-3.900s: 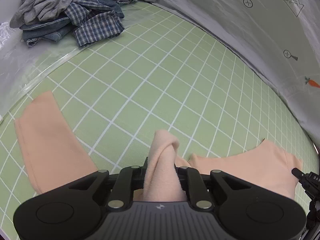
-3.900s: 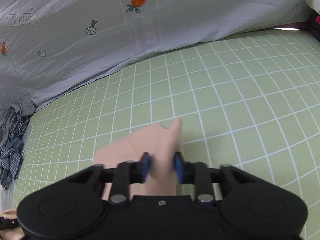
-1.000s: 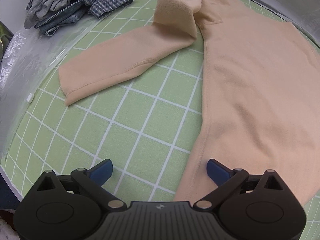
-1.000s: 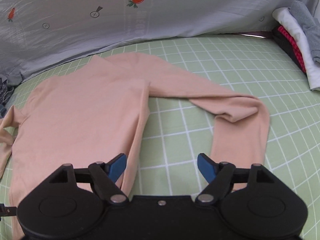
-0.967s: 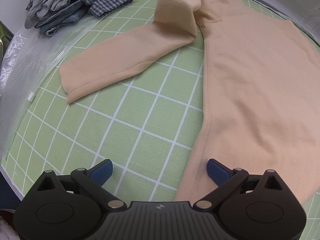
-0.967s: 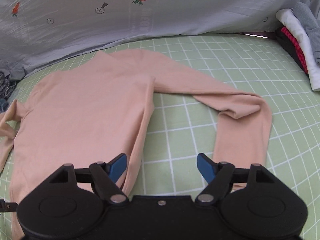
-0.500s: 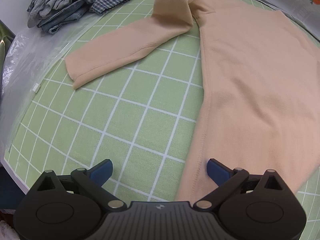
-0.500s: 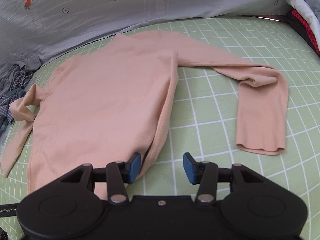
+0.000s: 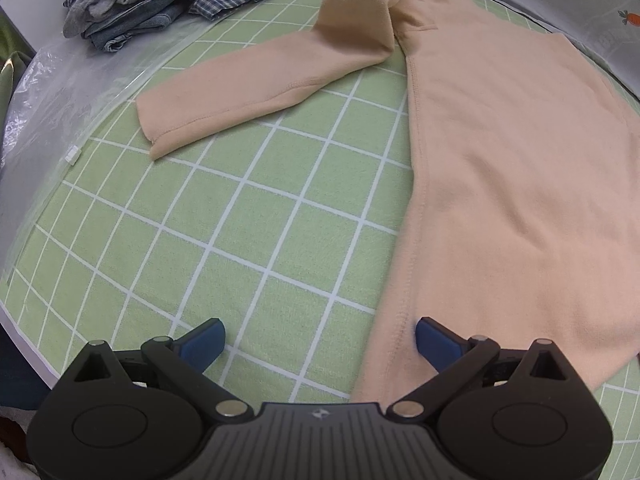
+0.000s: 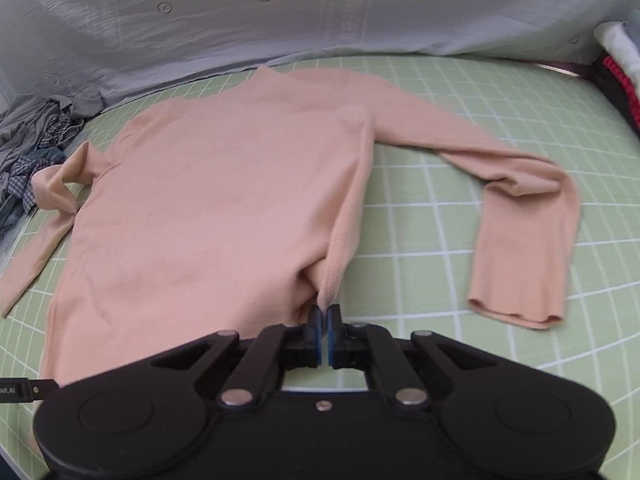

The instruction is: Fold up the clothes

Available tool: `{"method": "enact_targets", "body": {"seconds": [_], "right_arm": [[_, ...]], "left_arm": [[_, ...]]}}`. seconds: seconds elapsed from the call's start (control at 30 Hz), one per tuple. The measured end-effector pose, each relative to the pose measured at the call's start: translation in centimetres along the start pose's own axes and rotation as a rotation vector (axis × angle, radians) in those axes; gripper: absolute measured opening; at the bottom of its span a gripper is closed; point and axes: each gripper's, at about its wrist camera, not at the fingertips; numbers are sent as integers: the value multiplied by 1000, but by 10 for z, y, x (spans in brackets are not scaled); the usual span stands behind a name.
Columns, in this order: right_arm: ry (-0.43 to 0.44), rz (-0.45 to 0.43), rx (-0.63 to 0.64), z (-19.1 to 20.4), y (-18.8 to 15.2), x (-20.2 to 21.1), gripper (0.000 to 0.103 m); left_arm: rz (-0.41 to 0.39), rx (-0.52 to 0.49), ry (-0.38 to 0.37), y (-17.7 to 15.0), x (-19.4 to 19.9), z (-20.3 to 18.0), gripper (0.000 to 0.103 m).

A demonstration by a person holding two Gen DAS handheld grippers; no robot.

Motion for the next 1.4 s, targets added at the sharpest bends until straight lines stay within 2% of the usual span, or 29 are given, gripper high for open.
{"method": "enact_targets", "body": {"seconds": [0.1,0.17,0.2,0.23,0.27,0.3,0.33,0.43,0.47,0.57,0.6,0.63,0.73,0.77,0.83,0.9,1.03,1.13,1.2,1.3,1.33,1.37,1.4], "right_arm": [[-98,-54,-36,-34,6,13,3],[-61,-21,-82,-49,4,13,5],[-69,-13,-70,-50,0,13,11],[-86,-16,-54,-50,-5,15,25],[-73,-7,-63,-51,-9,15,33],[-53,6,-78,-52,-13,14,46],[-35,31,-108,-55,-17,11,50],[-3,85,-153,-56,-27,7,50],[2,97,-155,-55,-30,7,51],[30,124,-172,-53,-36,8,51],[40,131,-170,-52,-36,8,50],[47,140,-160,-50,-38,8,48],[62,172,-123,-44,-41,7,30],[65,179,-113,-43,-42,7,27],[71,187,-101,-42,-43,9,3],[81,186,-100,-43,-42,14,3],[129,159,-156,-59,-32,47,3],[167,160,-216,-72,-31,68,3],[181,179,-230,-76,-37,72,3],[114,211,-170,-70,-53,59,10],[95,212,-163,-70,-54,56,18],[87,197,-176,-73,-53,56,33],[82,180,-193,-76,-52,56,39]], "left_arm": [[-3,8,1,-1,0,1,102],[1,9,11,-1,0,-1,102],[1,5,13,-1,2,-2,100],[-3,1,4,-2,5,-3,96],[-8,-4,-6,-4,8,-4,94],[-13,-8,-16,-5,11,-5,90],[-15,-14,-34,-7,13,-6,85],[-19,-33,-90,-12,19,-11,69],[-23,-42,-100,-14,21,-13,67],[-30,-64,-140,-18,25,-18,46],[-30,-66,-156,-19,26,-19,34],[-28,-68,-165,-19,27,-20,23],[-27,-53,-193,-22,27,-19,7],[-30,-50,-199,-22,27,-20,6],[-40,-52,-206,-23,29,-20,5],[-56,-60,-218,-20,36,-17,5],[-102,15,-275,-7,67,7,5],[-139,11,-221,-2,77,16,5],[-105,41,-188,-5,65,19,7],[-42,52,-112,-7,51,19,17],[-52,42,-106,-7,53,17,28],[-63,32,-100,-7,56,15,36],[-75,31,-106,-5,58,11,54]]}}
Point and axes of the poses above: each gripper's, at about its wrist camera, not at the fingertips, and x roughly against the way its jaws point, z to its left, y to its top, and after that the axes turned 9 degrees about -z, right-handed
